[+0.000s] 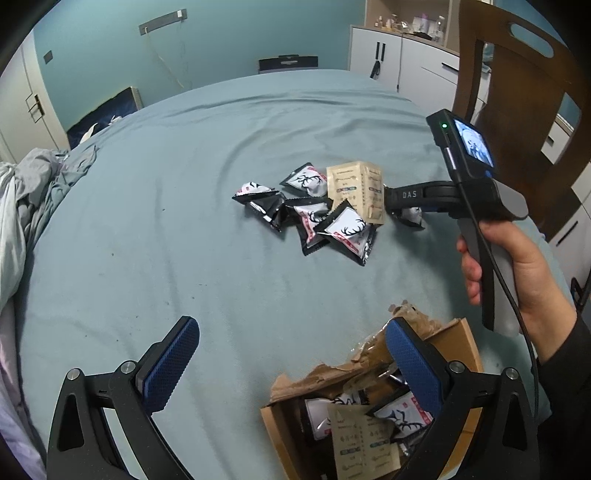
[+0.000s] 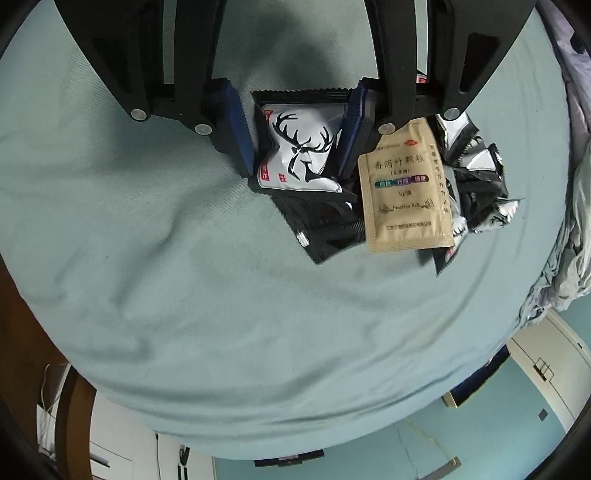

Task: Organize snacks
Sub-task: 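Grasp a white-and-black deer-print packet with the right tool and lift it, then grasp a white packet from the pile with the left tool while the right tool holds its packet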

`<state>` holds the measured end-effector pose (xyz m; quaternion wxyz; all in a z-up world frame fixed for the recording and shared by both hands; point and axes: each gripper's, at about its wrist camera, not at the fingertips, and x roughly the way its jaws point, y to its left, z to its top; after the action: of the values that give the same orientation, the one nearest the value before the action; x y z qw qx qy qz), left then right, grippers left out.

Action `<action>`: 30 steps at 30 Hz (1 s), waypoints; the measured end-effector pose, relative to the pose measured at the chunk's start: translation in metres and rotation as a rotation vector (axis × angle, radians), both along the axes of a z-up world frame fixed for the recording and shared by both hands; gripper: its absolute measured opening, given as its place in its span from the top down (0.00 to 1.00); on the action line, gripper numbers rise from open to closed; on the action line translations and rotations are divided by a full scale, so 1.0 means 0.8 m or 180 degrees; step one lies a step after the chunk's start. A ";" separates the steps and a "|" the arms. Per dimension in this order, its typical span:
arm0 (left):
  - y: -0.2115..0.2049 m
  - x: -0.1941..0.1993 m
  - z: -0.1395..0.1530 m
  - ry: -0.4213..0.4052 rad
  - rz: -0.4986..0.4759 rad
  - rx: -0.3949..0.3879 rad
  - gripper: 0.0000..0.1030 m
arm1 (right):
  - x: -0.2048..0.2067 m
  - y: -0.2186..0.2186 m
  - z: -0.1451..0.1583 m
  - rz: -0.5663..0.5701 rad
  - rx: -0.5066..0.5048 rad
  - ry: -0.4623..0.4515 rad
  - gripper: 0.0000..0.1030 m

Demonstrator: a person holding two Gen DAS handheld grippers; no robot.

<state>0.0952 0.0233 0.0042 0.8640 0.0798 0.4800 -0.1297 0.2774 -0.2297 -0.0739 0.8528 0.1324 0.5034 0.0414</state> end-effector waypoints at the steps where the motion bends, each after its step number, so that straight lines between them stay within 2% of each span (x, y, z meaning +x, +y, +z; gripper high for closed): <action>1: 0.000 0.001 0.000 -0.0001 -0.0001 0.0011 0.00 | -0.002 0.000 0.003 -0.0001 -0.0012 -0.0045 0.62; 2: -0.001 0.003 0.000 0.0013 -0.0002 0.0010 0.00 | -0.005 0.001 0.007 0.0010 -0.0016 -0.0076 0.66; 7: 0.005 0.036 0.000 0.0117 0.0073 -0.0129 0.00 | -0.044 -0.002 0.042 -0.0017 0.0100 -0.0219 0.66; 10: 0.010 0.059 -0.002 0.0142 0.0190 -0.0128 0.00 | -0.090 -0.007 0.065 -0.0009 0.0198 -0.0299 0.66; 14: 0.019 0.087 -0.005 0.0204 0.0406 -0.0177 0.00 | -0.155 -0.019 0.096 -0.0027 0.0511 -0.0354 0.66; 17: 0.018 0.107 -0.010 0.0264 0.0502 -0.0153 0.00 | -0.197 -0.020 0.112 -0.0064 0.0457 -0.0486 0.66; 20: 0.014 0.131 -0.023 0.0357 0.0583 -0.0179 0.00 | -0.242 -0.020 0.112 -0.0137 0.0474 -0.0488 0.66; 22: 0.011 0.148 -0.033 0.0359 0.0675 -0.0181 0.00 | -0.274 -0.016 0.107 -0.0162 0.0627 -0.0456 0.66; 25: 0.002 0.177 -0.047 0.0360 0.0696 -0.0098 0.00 | -0.304 -0.008 0.107 -0.0144 0.0654 -0.0480 0.66; 27: 0.002 0.197 -0.052 0.0332 0.0758 -0.0058 0.00 | -0.311 -0.004 0.106 -0.0111 0.0515 -0.0509 0.66; 30: 0.006 0.227 -0.063 0.0378 0.0904 -0.0048 0.00 | -0.295 0.002 0.104 -0.0056 0.0343 -0.0492 0.66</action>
<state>0.2765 0.0281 -0.0466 0.8442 -0.0032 0.5358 -0.0142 0.0410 -0.2279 0.0092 0.8811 0.1790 0.4319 0.0711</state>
